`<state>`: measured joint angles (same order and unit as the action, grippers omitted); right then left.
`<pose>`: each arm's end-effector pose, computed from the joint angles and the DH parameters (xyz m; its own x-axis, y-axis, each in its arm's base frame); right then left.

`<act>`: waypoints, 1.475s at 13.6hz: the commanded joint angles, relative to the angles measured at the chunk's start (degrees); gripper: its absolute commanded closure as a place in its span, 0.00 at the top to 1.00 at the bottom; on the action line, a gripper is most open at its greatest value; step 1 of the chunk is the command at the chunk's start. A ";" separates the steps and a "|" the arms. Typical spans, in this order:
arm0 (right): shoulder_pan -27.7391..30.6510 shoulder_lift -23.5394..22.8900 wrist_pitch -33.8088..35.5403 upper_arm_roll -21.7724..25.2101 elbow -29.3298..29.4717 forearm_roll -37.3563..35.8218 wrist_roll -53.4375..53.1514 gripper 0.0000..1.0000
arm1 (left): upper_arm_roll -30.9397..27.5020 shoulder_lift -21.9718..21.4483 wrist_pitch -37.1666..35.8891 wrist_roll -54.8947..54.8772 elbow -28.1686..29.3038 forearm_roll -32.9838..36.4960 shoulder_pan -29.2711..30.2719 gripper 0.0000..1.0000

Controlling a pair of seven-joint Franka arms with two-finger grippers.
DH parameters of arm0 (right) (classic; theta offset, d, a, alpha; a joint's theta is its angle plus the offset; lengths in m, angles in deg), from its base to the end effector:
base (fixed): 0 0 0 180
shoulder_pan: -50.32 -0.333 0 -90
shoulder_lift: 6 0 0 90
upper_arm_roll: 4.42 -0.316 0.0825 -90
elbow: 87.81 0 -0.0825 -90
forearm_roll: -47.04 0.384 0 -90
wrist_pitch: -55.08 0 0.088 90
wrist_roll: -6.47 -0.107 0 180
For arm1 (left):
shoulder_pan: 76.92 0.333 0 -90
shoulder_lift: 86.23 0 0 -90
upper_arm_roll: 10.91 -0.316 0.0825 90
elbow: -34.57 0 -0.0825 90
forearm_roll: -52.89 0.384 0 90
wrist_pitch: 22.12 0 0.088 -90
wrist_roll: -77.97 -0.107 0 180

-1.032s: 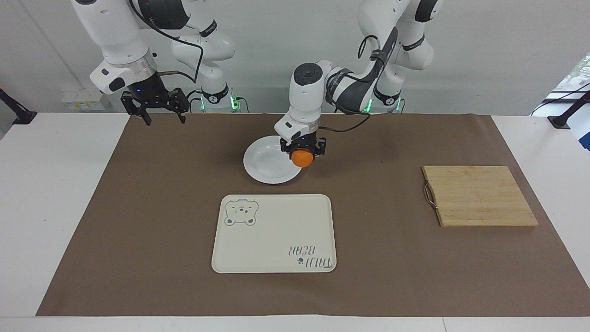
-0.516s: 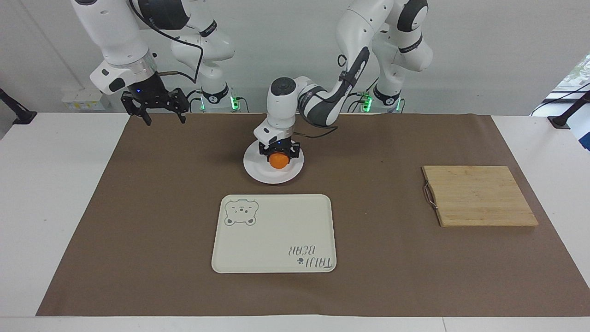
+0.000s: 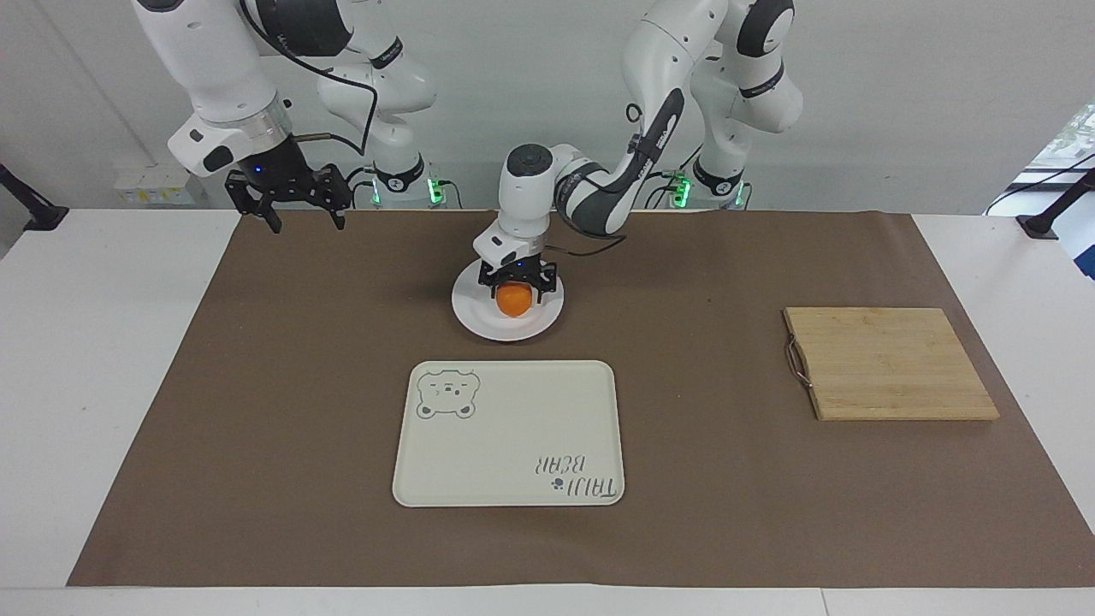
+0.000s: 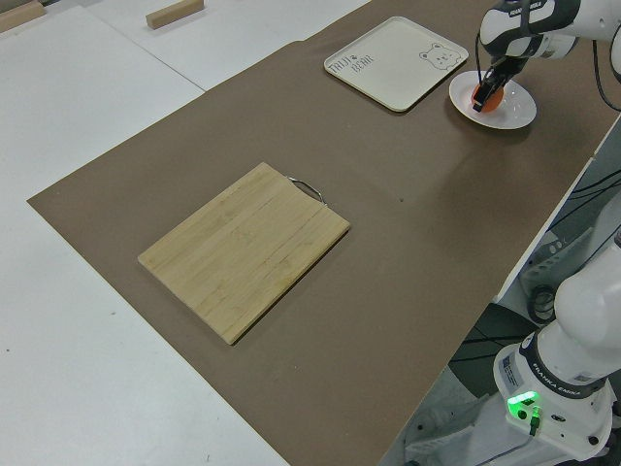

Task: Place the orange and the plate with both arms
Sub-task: 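Carry the orange with the left gripper and drop it onto the plate, then withdraw the left gripper while the right gripper grasps the plate rim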

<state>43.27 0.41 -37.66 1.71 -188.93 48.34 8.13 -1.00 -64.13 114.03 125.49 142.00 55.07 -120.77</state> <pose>0.5206 0.0079 0.5967 0.9984 0.0450 -0.0340 0.0438 -0.9984 -0.0355 0.3868 -0.5147 0.3212 0.9918 -0.1147 0.0561 -0.1205 -0.9862 0.1135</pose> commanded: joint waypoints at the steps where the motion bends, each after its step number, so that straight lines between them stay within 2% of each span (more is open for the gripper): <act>1: 1.25 0.88 -0.85 -0.50 -3.37 5.08 4.47 1.00 | -0.50 -5.82 -4.56 0.73 1.03 0.90 2.09 1.00; 3: 0.82 0.44 -2.16 -0.50 -5.39 6.52 5.55 1.00 | -0.50 -8.38 -8.43 0.55 0.16 0.81 4.55 1.00; 6: 0.55 0.62 -7.00 -0.50 -11.36 9.76 12.10 1.00 | -0.76 -8.83 -11.52 -1.37 -2.04 0.90 9.91 1.00; 8: 1.25 0.09 -10.94 -0.50 -15.74 15.01 17.83 1.00 | -0.59 -9.00 -11.61 -6.63 -2.31 0.81 15.08 1.00; 11: 0.29 -0.35 -17.63 -0.50 -24.70 21.00 23.30 1.00 | -0.94 -11.45 -15.64 -16.29 -2.31 0.81 20.80 1.00; 13: 0.46 -0.61 -18.43 -0.50 -27.01 24.61 26.71 1.00 | -0.94 -13.82 -18.02 -24.20 -2.31 0.29 24.93 1.00; 14: 0.81 -1.74 -18.69 -0.50 -28.50 28.98 29.52 1.00 | -0.76 -14.79 -19.33 -26.76 -2.31 0.20 27.22 1.00; 16: 0.37 -2.37 -23.76 -0.59 -33.76 32.96 32.35 1.00 | -0.94 -16.90 -21.01 -33.60 -2.40 -2.25 31.61 1.00; 20: 0.37 -5.00 -24.85 -0.50 -38.35 43.15 38.58 1.00 | -1.11 -17.70 -29.17 -45.57 -6.61 -3.93 39.70 1.00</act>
<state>43.17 -3.57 -61.30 1.57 -225.00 87.07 43.07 -2.64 -81.56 89.28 84.94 137.76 52.26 -84.57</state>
